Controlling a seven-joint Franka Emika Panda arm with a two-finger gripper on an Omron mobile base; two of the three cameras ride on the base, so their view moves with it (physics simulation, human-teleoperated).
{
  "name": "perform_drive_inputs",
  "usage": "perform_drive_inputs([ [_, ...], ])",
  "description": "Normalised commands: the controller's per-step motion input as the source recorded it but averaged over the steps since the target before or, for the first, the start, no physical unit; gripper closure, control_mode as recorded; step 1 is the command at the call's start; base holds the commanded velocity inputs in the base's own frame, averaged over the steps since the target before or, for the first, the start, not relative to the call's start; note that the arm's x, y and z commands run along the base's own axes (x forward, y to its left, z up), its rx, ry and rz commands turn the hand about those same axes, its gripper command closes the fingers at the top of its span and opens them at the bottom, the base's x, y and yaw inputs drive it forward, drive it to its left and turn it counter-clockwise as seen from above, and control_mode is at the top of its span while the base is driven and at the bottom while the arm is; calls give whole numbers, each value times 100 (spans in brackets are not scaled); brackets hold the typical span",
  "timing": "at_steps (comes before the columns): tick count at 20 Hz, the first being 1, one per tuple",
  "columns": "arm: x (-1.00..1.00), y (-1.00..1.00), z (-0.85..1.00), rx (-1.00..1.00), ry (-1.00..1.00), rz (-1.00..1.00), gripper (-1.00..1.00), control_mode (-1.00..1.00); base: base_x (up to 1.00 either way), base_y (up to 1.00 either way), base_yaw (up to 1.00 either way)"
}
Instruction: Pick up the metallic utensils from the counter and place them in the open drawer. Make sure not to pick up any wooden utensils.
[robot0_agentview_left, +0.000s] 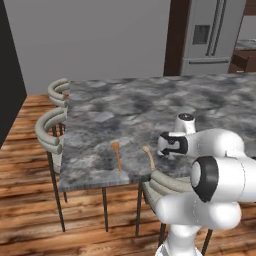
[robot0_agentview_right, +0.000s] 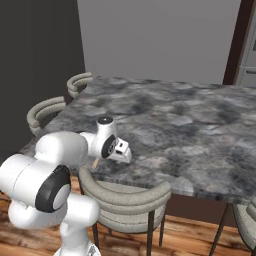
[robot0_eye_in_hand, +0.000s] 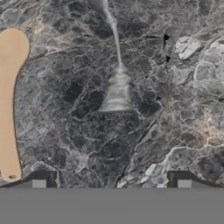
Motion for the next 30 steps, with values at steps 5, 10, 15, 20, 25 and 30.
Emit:
perform_drive_inputs([
  [5, 59, -12, -9, 0, 0, -3, -100, -100, 0, 0, 0],
  [10, 40, -13, -40, 0, 2, -1, -100, -100, 0, 0, 0],
  [15, 50, -5, -39, 0, 2, 0, -100, -100, 0, 0, 0],
  [20, 32, -3, -46, 0, 6, 0, -100, -100, 0, 0, 0],
  [25, 20, 0, -62, 0, 6, -2, 100, -100, 0, 0, 0],
  [30, -4, -2, -78, 0, 6, -4, 100, -100, 0, 0, 0],
])
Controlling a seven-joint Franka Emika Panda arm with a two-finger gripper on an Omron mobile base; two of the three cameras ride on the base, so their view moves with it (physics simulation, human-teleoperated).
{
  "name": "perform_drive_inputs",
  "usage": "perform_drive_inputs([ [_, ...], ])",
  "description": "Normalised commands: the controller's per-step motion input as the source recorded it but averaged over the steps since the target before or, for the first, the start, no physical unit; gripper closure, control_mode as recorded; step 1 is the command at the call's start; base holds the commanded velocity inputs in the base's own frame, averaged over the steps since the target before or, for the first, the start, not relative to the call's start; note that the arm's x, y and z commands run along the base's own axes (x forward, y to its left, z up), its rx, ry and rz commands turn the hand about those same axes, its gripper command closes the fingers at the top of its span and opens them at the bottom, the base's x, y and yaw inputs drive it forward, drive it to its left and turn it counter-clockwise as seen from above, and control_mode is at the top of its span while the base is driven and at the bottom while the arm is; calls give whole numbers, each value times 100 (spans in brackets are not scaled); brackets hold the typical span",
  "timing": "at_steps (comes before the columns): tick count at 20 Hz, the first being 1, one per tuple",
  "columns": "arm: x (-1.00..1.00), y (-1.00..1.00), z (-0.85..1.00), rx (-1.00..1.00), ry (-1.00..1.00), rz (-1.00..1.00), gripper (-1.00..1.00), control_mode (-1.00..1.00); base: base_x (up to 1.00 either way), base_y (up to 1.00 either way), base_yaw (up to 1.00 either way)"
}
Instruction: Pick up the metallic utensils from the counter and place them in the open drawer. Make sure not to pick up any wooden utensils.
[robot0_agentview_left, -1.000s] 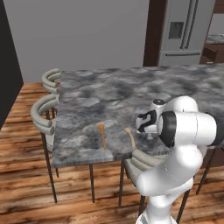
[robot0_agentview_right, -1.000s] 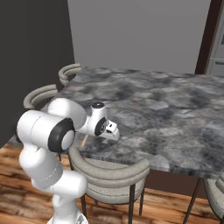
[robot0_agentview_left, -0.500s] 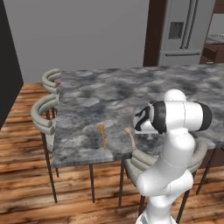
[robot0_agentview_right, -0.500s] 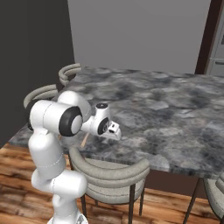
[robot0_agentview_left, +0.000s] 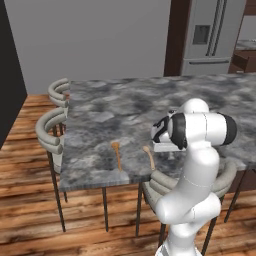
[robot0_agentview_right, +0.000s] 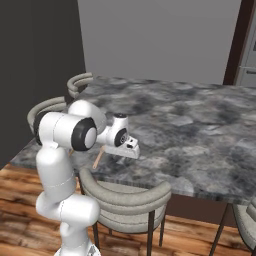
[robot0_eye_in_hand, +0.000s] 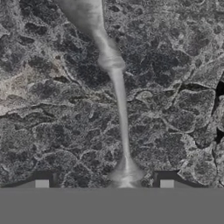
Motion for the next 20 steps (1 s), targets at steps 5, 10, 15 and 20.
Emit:
perform_drive_inputs([
  [5, -42, -13, -89, 3, 2, -2, 100, -100, 0, 0, 0],
  [10, -80, 0, -92, 1, 0, -5, 100, -100, 0, 0, 0],
  [15, -46, 0, -75, 0, 3, -3, 100, -100, 0, 0, 0],
  [20, -53, -4, -13, 11, -13, -2, 100, -100, 0, 0, 0],
])
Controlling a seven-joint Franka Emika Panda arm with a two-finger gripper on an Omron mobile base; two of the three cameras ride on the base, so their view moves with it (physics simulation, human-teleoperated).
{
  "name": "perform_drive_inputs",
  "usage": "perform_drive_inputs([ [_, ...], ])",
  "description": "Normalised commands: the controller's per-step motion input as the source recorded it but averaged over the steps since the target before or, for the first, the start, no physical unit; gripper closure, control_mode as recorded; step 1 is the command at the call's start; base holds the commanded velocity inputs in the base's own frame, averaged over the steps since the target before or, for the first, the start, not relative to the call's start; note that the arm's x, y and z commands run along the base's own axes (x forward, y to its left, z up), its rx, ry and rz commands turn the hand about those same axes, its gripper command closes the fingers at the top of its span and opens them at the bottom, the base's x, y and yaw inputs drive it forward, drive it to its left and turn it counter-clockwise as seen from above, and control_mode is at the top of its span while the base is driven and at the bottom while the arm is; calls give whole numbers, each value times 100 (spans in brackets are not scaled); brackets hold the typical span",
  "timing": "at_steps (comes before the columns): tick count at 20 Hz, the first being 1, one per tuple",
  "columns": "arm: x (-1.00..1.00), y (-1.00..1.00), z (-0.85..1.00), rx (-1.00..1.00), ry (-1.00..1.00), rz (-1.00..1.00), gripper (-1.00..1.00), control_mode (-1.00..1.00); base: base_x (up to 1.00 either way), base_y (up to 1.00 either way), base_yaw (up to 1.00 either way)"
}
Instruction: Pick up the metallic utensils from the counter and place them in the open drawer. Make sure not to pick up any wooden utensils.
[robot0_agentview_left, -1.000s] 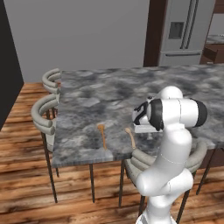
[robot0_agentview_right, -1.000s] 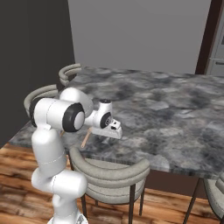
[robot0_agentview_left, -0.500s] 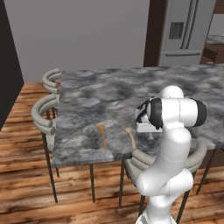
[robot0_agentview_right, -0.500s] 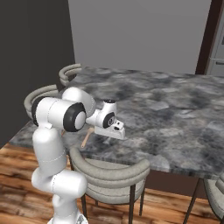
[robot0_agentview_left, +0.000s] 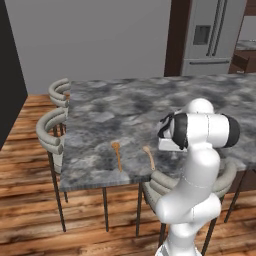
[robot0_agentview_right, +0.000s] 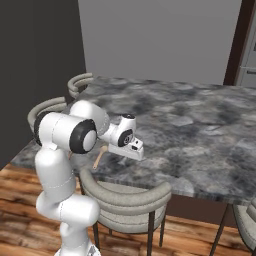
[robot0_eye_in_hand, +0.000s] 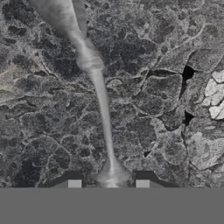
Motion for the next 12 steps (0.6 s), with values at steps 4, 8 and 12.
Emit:
perform_drive_inputs([
  [4, -63, -2, 82, 15, -14, -10, 100, -100, 0, 0, 0],
  [8, -38, -4, 100, 17, -3, -2, 100, -100, 0, 0, 0],
  [12, -52, -11, 100, 10, -5, 0, 100, -100, 0, 0, 0],
])
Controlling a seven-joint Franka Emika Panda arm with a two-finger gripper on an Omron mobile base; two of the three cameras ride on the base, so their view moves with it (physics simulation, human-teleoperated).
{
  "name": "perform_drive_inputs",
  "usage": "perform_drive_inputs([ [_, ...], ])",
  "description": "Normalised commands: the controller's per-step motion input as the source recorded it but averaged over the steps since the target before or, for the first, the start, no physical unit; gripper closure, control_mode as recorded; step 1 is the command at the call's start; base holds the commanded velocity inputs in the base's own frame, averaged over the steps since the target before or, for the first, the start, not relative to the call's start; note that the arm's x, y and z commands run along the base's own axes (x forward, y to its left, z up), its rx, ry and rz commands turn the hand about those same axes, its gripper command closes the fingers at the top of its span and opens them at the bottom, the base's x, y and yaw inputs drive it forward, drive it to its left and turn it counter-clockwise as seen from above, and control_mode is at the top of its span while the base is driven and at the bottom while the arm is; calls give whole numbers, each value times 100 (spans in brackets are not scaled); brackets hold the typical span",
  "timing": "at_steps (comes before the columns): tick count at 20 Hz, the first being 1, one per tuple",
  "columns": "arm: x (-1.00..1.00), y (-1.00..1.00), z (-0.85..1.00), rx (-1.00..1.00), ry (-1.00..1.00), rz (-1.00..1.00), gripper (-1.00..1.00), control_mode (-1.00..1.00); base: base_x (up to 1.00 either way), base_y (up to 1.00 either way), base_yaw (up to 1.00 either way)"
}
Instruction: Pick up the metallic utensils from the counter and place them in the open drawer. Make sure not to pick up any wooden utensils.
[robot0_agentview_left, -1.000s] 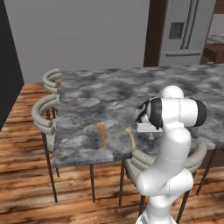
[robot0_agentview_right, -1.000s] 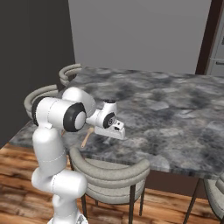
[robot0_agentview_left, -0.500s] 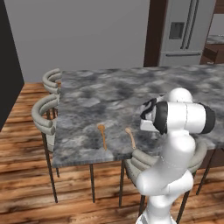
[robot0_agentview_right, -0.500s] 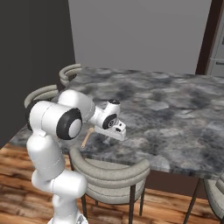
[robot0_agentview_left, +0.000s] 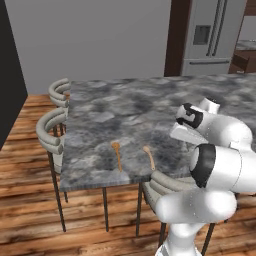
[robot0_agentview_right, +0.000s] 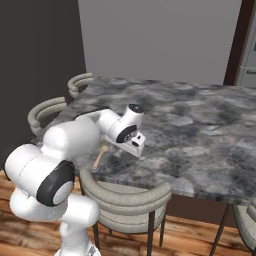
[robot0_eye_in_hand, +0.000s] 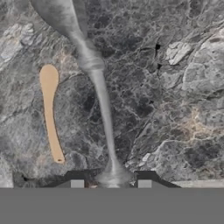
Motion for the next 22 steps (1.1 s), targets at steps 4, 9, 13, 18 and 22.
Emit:
perform_drive_inputs([
  [4, -66, -7, 71, 3, -5, 0, 100, -100, 0, 0, 0],
  [9, -81, -3, 56, 0, -17, 0, 100, -100, 0, 0, 0],
  [13, -39, 0, 53, 0, -12, 0, 100, -100, 0, 0, 0],
  [18, -42, 1, 37, 0, -17, 0, 100, -100, 0, 0, 0],
  [22, -48, 19, 24, 0, -33, 0, 100, -100, 0, 0, 0],
])
